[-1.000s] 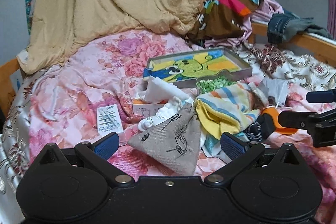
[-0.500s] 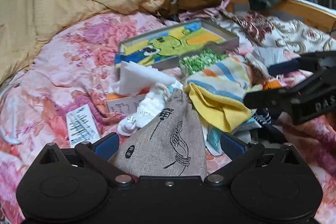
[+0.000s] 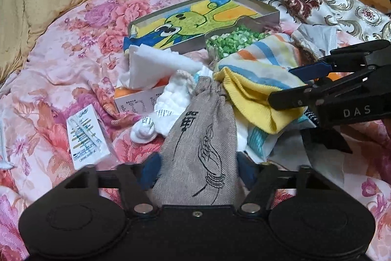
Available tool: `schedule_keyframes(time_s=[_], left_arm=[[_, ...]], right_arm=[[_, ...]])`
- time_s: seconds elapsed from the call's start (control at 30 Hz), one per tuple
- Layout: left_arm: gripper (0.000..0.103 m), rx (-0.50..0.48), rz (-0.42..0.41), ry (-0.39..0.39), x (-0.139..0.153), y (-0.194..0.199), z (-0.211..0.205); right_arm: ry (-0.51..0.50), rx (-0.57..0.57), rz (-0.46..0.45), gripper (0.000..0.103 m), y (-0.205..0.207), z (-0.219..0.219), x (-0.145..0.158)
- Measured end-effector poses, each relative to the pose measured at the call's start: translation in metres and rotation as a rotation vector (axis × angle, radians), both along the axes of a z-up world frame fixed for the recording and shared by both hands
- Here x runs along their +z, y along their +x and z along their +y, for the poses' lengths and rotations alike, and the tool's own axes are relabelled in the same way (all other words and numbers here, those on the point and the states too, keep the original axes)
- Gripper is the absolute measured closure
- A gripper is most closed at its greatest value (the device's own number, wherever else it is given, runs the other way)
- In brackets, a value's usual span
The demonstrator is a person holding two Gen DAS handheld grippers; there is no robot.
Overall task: Organize soft objects
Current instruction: 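Reach the left gripper to the grey drawstring pouch and grasp it, then carry the grey pouch with the left gripper and lower it into the tray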
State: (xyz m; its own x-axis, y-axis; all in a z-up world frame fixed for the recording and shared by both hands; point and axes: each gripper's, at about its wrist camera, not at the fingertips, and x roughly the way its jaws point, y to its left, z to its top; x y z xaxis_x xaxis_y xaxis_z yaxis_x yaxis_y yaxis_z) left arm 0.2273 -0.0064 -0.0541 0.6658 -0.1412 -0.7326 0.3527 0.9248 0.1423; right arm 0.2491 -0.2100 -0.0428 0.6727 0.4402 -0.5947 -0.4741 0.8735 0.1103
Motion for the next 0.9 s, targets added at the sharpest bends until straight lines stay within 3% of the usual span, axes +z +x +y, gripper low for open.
schedule_keyframes(time_s=[0.17,0.23,0.37,0.9], left_arm=[[0.063,0.026,0.015,-0.014,0.004,-0.001,-0.001],[0.072,0.034,0.021,-0.020,0.007,-0.002,-0.002],[0.084,0.067,0.031,-0.055,0.013,-0.005,-0.001],[0.088,0.198,-0.047,-0.225,0.079,-0.031,0.017]], right_arm=[[0.011,0.018,0.001,0.084,-0.003,0.002,0.002],[0.018,0.017,-0.015,0.090,-0.005,0.000,0.004],[0.043,0.012,-0.022,0.093,-0.008,-0.005,0.010],[0.252,0.014,-0.216,0.094,-0.041,-0.040,0.067]])
